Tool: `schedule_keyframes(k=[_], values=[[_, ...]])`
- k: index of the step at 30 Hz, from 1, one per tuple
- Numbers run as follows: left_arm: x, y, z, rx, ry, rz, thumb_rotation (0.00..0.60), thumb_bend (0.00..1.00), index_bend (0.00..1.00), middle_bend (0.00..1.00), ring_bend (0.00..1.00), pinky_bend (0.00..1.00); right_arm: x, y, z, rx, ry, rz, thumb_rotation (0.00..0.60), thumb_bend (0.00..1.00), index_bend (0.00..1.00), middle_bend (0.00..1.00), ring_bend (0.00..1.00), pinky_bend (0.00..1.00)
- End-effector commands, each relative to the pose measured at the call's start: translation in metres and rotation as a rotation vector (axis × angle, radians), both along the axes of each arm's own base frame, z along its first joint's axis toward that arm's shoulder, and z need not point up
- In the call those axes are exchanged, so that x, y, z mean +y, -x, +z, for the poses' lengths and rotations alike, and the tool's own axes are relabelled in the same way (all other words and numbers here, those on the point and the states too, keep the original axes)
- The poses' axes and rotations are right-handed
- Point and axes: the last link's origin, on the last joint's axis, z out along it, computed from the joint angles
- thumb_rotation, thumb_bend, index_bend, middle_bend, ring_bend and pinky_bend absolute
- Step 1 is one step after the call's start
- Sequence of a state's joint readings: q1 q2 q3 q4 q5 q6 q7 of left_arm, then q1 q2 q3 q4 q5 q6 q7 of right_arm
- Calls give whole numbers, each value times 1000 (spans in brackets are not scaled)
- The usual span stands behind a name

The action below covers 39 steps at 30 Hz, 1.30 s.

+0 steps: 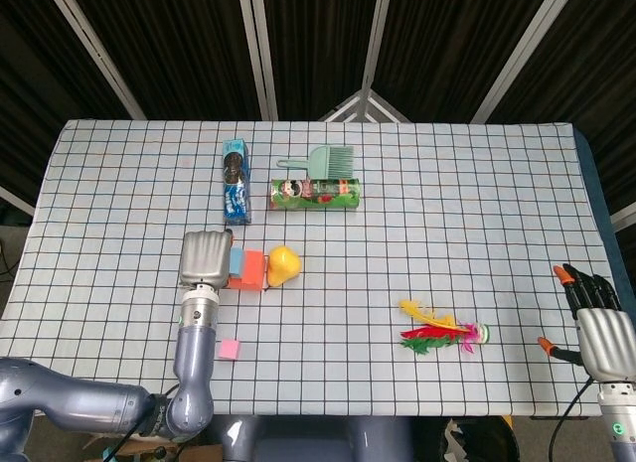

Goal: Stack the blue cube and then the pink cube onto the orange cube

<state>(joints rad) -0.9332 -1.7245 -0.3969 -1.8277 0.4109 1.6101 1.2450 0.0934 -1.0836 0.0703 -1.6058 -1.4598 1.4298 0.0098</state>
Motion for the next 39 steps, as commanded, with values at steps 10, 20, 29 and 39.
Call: schedule_keyframes(k=[10, 20, 29, 39], values=[[0, -7, -15, -22, 8, 9, 600, 266, 513, 786, 708, 850, -2, 2, 0, 1, 2, -7, 600, 173, 42, 84, 108, 80], [-2, -10, -20, -10, 9, 10, 600, 266, 513, 786, 708, 850, -1, 2, 1, -3, 4, -6, 600, 173, 42, 84, 108, 81], [-1, -12, -19, -5, -2, 9, 600, 266, 513, 786, 708, 850, -1, 2, 1, -1, 2, -7, 600, 172, 42, 84, 108, 81], [1, -11, -19, 4, -6, 10, 600, 266, 514, 786, 708, 850, -1, 2, 1, 2, 1, -7, 600, 173, 42, 84, 108, 80]])
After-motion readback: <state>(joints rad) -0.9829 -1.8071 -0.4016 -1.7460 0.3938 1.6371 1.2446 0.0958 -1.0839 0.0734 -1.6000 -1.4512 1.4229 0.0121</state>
